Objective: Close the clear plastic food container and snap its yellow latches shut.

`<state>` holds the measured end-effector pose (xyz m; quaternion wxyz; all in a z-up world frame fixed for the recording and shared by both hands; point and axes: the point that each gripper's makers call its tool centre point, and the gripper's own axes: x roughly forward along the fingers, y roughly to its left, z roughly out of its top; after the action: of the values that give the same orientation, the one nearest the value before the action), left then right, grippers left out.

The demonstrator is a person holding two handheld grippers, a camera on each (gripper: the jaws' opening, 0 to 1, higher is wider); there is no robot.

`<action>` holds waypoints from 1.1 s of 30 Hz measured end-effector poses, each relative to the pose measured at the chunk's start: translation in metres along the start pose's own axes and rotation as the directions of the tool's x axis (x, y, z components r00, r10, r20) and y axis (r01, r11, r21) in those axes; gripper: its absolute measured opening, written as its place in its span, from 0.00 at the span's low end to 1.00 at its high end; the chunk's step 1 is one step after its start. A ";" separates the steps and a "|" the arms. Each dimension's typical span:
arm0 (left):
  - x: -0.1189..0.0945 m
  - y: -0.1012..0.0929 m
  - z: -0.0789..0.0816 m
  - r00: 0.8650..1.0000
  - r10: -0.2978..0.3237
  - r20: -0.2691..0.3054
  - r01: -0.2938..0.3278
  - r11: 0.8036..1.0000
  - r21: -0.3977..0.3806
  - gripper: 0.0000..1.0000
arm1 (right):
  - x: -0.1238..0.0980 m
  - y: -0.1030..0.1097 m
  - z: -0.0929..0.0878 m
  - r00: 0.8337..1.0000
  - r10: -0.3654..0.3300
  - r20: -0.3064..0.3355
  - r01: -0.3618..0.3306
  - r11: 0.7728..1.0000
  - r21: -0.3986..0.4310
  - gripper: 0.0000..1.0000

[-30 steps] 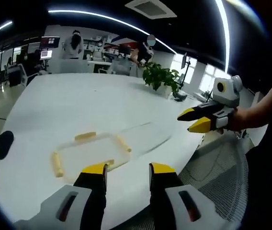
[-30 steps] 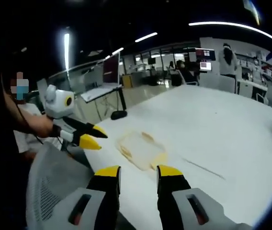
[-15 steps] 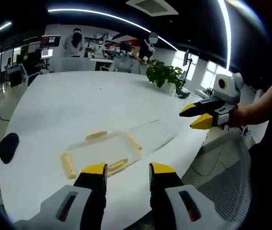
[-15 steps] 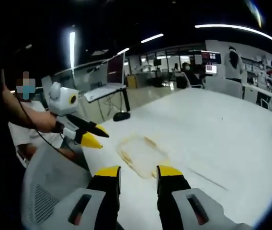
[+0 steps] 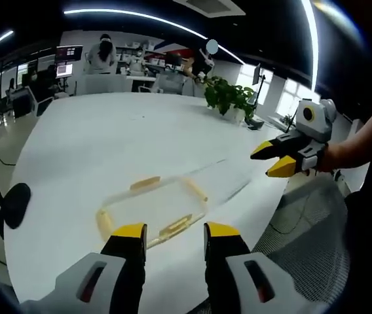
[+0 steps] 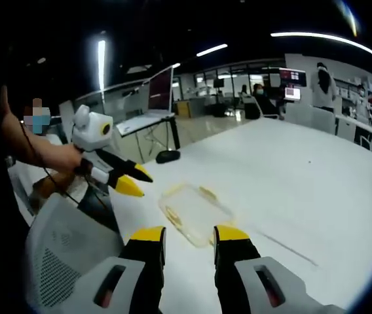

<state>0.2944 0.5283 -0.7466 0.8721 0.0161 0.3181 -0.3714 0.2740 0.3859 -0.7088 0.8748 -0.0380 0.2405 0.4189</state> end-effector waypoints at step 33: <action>0.019 0.028 -0.001 0.996 -0.048 -0.071 0.052 0.998 0.046 0.32 | 0.044 -0.017 0.000 0.998 -0.007 -0.061 0.004 0.998 -0.055 0.25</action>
<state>0.3217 0.5370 -0.7639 0.8502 0.0422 0.3397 -0.3999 0.3104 0.4064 -0.7307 0.8667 -0.0757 0.2555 0.4217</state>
